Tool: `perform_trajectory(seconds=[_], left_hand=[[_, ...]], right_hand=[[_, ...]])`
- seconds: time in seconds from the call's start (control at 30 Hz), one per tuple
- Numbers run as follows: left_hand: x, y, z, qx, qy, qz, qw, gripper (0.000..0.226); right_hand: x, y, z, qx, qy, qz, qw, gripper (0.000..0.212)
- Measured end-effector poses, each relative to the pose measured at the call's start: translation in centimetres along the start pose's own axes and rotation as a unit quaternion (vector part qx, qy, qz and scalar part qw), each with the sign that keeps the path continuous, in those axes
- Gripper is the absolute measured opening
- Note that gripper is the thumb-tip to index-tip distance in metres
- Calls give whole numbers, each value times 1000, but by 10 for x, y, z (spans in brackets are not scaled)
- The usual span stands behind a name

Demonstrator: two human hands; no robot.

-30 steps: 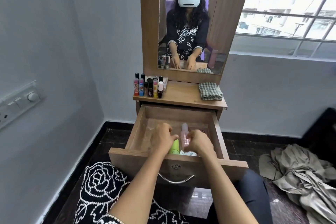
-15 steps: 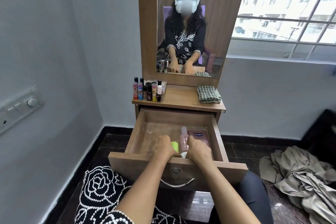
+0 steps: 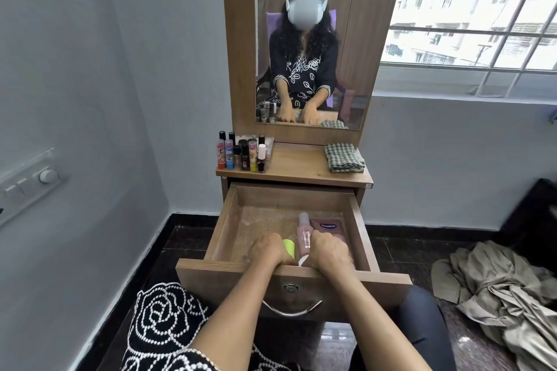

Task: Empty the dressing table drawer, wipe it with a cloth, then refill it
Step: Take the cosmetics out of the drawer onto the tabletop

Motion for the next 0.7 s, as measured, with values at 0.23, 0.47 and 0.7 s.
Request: perform_trajectory(seconds=[0.23,0.47,0.7], left_hand=[[-2,-1,2,-16,-23,-39,999,65],[-14,-14,2,-59,-39,-160,985,57],[-11,-32,-5,-194,-55,-290,935,46]], right_hand=[[0,0,-3,17,23,2,1000,40],[0,2,-7,83,78,-52,992,60],[11,-14,-8,256,88,-186,944,54]])
Point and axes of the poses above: each hand's wrist, its own x-axis towards the middle knuckle, its own y-axis out of the palm, z = x × y, the point moved 2 cm from there along x, towards the middle knuckle, and after that the axes turned 7 degrees about -z, right-handed, at the moved point
